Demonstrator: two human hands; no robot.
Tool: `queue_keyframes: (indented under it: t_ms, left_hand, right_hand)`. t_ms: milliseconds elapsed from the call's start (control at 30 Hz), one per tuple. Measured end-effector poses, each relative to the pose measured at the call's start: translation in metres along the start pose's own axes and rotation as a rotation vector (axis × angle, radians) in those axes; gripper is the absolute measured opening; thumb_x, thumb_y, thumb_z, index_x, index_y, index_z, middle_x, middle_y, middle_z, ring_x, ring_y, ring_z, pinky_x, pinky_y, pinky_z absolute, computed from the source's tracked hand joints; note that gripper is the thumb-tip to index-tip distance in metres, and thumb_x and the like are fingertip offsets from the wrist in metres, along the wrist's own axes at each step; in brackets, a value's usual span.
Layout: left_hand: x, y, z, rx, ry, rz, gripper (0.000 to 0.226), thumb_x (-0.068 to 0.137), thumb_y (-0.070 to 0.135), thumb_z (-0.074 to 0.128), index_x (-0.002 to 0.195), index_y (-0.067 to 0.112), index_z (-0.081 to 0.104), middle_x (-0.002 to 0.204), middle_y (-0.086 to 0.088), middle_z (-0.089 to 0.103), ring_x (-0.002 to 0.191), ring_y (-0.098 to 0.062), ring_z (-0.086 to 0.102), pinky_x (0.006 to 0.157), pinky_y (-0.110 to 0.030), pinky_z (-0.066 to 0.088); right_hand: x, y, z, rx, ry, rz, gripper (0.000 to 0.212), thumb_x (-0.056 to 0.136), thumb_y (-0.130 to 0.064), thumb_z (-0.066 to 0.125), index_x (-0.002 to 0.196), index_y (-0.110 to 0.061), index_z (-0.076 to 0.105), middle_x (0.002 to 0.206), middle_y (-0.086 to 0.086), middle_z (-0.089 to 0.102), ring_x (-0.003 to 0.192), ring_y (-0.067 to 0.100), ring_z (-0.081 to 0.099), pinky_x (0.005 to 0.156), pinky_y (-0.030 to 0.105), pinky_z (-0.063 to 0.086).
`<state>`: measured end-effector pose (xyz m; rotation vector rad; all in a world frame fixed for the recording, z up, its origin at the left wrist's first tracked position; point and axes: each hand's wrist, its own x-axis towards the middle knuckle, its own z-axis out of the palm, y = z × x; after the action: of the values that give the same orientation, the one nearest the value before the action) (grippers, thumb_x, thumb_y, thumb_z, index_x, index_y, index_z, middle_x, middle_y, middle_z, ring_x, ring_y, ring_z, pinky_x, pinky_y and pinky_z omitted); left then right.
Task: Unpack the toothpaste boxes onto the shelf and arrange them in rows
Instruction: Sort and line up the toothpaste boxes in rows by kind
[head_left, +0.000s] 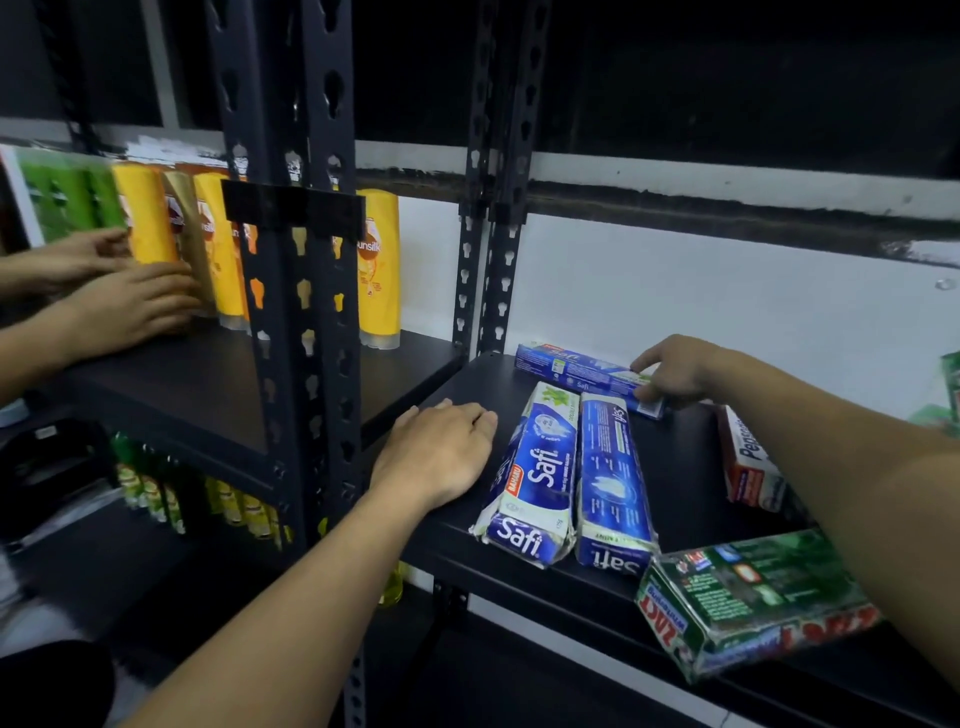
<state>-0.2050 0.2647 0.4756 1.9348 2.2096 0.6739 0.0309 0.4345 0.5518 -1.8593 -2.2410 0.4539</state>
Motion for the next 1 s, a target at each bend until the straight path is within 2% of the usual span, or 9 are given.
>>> queue_keyframes:
  t_ms: [100,233,300,567,700,800,867,967,1000]
  left_hand:
    - [-0.001,0.001,-0.002,-0.002,0.0,-0.004,0.048,0.106,0.042,0.022,0.139,0.022,0.052,0.151,0.003,0.046,0.147,-0.014,0.027,0.121,-0.039,0.015]
    - [-0.001,0.001,-0.001,0.004,0.003,0.003,0.048,0.106,0.041,0.022,0.136,0.021,0.054,0.149,0.002,0.048,0.146,-0.014,0.028,0.12,-0.039,0.016]
    - [-0.001,0.001,-0.002,0.005,0.008,0.003,0.048,0.106,0.041,0.023,0.136,0.021,0.054,0.149,0.002,0.049,0.146,-0.014,0.029,0.12,-0.039,0.017]
    - [0.003,-0.002,0.001,-0.033,0.018,0.003,0.041,0.106,0.035,0.026,0.13,0.026,0.058,0.147,0.004,0.05,0.146,-0.013,0.028,0.117,-0.036,0.018]
    - [0.003,-0.002,0.0,-0.06,0.02,0.003,0.039,0.105,0.034,0.029,0.13,0.028,0.058,0.147,0.004,0.051,0.145,-0.013,0.029,0.117,-0.036,0.019]
    - [0.005,-0.003,-0.001,-0.111,0.028,-0.035,0.036,0.102,0.028,0.037,0.132,0.032,0.057,0.145,0.004,0.052,0.14,-0.016,0.038,0.116,-0.036,0.028]
    - [0.007,-0.003,-0.001,-0.194,0.036,-0.109,0.034,0.095,0.025,0.047,0.123,0.036,0.063,0.137,0.007,0.058,0.13,-0.019,0.049,0.11,-0.035,0.038]
    - [0.026,-0.005,-0.001,-0.529,0.093,-0.237,0.019,0.07,0.033,0.066,0.087,0.038,0.074,0.107,0.013,0.072,0.109,-0.015,0.063,0.104,-0.036,0.046]
    - [0.037,-0.007,0.0,-0.641,0.137,-0.26,0.014,0.066,0.033,0.068,0.077,0.037,0.074,0.096,0.015,0.074,0.103,-0.013,0.066,0.102,-0.037,0.047]
  right_hand:
    - [0.002,0.0,0.006,-0.007,0.062,-0.042,0.049,0.086,-0.014,0.073,0.133,-0.015,0.059,0.096,0.008,0.062,0.08,0.026,0.062,0.063,0.027,0.052]
    - [0.007,-0.001,0.01,-0.093,0.099,-0.086,0.05,0.087,-0.02,0.07,0.136,-0.019,0.058,0.13,0.011,0.06,0.117,0.027,0.056,0.093,0.027,0.044]
    - [0.008,-0.002,0.014,-0.061,0.098,-0.094,0.05,0.087,-0.018,0.069,0.136,-0.02,0.058,0.137,0.01,0.056,0.124,0.027,0.052,0.102,0.031,0.042]
    - [0.004,-0.005,0.028,0.17,0.138,-0.107,0.047,0.089,-0.017,0.068,0.135,-0.017,0.058,0.133,0.008,0.059,0.118,0.025,0.056,0.097,0.03,0.045]
    - [0.003,0.002,0.034,0.365,0.16,-0.018,0.071,0.083,-0.024,0.078,0.144,-0.014,0.045,0.142,0.012,0.05,0.126,0.028,0.051,0.107,0.04,0.043]
    - [0.001,0.003,0.038,0.467,0.192,0.074,0.082,0.079,-0.027,0.081,0.145,-0.002,0.039,0.141,0.017,0.049,0.125,0.032,0.052,0.106,0.045,0.043]
    - [-0.004,0.001,0.042,0.56,0.217,0.094,0.077,0.08,-0.022,0.08,0.142,0.001,0.04,0.137,0.018,0.052,0.119,0.032,0.056,0.101,0.046,0.048]
    - [-0.013,0.002,0.051,0.809,0.216,0.13,0.075,0.084,-0.012,0.076,0.147,-0.007,0.037,0.133,0.016,0.057,0.107,0.027,0.062,0.083,0.038,0.055]
    - [-0.014,0.004,0.055,0.881,0.211,0.141,0.074,0.085,-0.009,0.075,0.148,-0.008,0.036,0.133,0.015,0.058,0.106,0.026,0.062,0.082,0.037,0.055]
